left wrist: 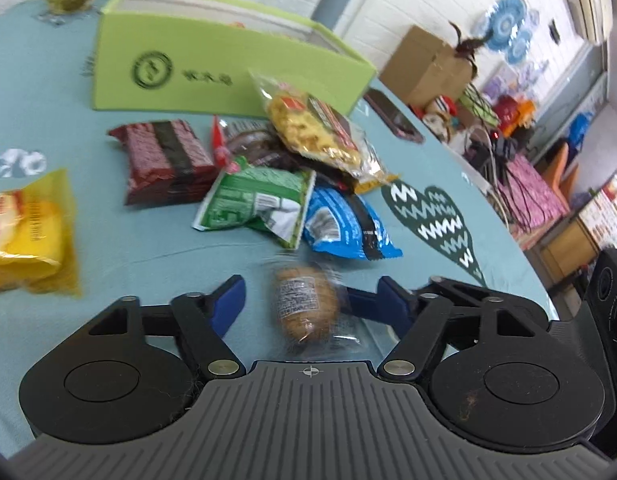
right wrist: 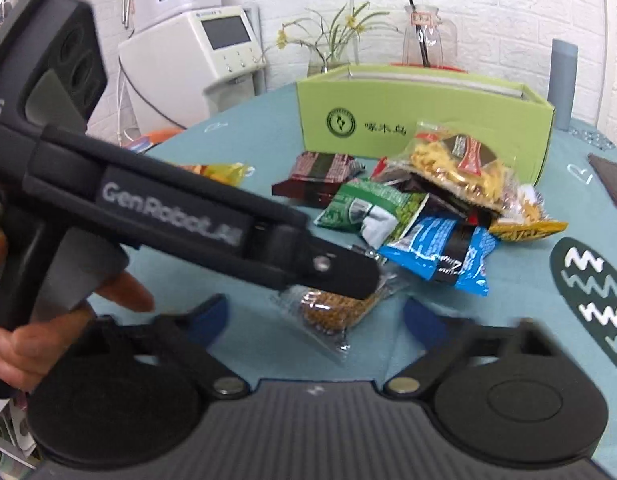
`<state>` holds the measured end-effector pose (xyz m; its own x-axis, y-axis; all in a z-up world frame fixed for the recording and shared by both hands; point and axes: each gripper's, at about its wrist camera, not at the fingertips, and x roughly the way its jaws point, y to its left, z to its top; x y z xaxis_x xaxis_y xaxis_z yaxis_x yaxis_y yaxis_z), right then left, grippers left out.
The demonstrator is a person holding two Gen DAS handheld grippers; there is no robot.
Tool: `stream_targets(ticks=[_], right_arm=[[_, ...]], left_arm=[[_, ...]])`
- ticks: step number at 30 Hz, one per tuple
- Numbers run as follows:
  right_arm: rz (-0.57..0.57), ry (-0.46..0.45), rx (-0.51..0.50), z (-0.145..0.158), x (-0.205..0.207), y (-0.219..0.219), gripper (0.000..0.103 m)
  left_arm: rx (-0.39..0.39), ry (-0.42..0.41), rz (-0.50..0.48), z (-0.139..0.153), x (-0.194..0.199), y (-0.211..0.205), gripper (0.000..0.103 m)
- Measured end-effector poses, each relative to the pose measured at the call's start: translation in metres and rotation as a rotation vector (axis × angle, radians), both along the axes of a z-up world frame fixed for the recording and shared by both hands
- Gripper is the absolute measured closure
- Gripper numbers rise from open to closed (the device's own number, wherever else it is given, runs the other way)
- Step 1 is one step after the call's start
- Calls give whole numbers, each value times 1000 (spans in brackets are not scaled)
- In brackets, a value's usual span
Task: Organize snacks
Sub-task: 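Lower the left tool onto the clear round cookie packet and close, then carry the cookie packet into the box and open the left tool, then grasp the yellow bread packet with the left tool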
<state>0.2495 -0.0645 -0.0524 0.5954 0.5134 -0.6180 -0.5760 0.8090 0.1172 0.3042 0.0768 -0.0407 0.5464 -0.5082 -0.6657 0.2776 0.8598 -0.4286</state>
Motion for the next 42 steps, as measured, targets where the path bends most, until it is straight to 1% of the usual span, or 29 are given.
stream_targets(ticks=[1, 2, 3, 5, 6, 9, 10, 13, 16, 20, 23, 27, 28, 31, 33, 35, 36, 37, 38, 39, 40, 42], right_arm=[[-3, -6, -14, 0, -1, 0, 42], [-10, -18, -31, 1, -4, 1, 49], [-6, -13, -23, 2, -4, -2, 50], [2, 8, 13, 4, -7, -7, 54], [8, -3, 14, 8, -9, -7, 54], [26, -48, 28, 21, -14, -6, 53], [33, -65, 47, 28, -13, -6, 50], [46, -138, 65, 49, 2, -7, 47], [43, -200, 57, 68, 39, -6, 47], [22, -218, 69, 83, 105, -9, 47], [17, -194, 63, 86, 158, -8, 46], [28, -180, 8, 76, 207, 8, 46], [30, -172, 0, 72, 216, 10, 46], [33, -150, -5, 60, 235, 13, 45], [28, -139, -13, 53, 240, 15, 42], [10, -135, 4, 51, 240, 9, 32], [-1, -136, 8, 53, 238, 6, 30], [-4, -147, 19, 56, 233, 2, 24], [-8, -163, 33, 62, 226, -3, 19], [-12, -185, 46, 70, 217, -8, 15], [-14, -212, 54, 77, 206, -12, 7], [-18, -273, 66, 91, 177, -22, 5]], left_arm=[[-3, -10, -3, -2, 1, 0, 73], [5, -5, -1, -2, 2, 1, 87], [-7, -2, -4, -4, 0, 4, 89], [-27, 6, 9, -3, -5, 8, 90], [-32, -2, 16, 0, -8, 8, 90], [-32, -39, 39, 19, -16, 10, 89], [-37, -56, 45, 27, -16, 11, 89], [-56, -112, 64, 54, -1, 13, 88], [-39, -171, 76, 79, 32, 10, 88], [-19, -214, 92, 99, 96, 4, 88], [-7, -214, 123, 101, 144, 3, 88], [8, -199, 157, 89, 193, 9, 88], [21, -197, 162, 84, 203, 9, 88], [63, -199, 176, 70, 217, 9, 78], [72, -195, 172, 62, 220, 10, 66], [67, -193, 173, 59, 218, 11, 58], [57, -199, 176, 60, 214, 12, 56], [46, -211, 180, 65, 207, 13, 55], [36, -227, 180, 72, 201, 14, 51], [28, -245, 182, 78, 193, 15, 45], [21, -274, 186, 89, 181, 17, 43], [18, -331, 186, 107, 155, 21, 35]])
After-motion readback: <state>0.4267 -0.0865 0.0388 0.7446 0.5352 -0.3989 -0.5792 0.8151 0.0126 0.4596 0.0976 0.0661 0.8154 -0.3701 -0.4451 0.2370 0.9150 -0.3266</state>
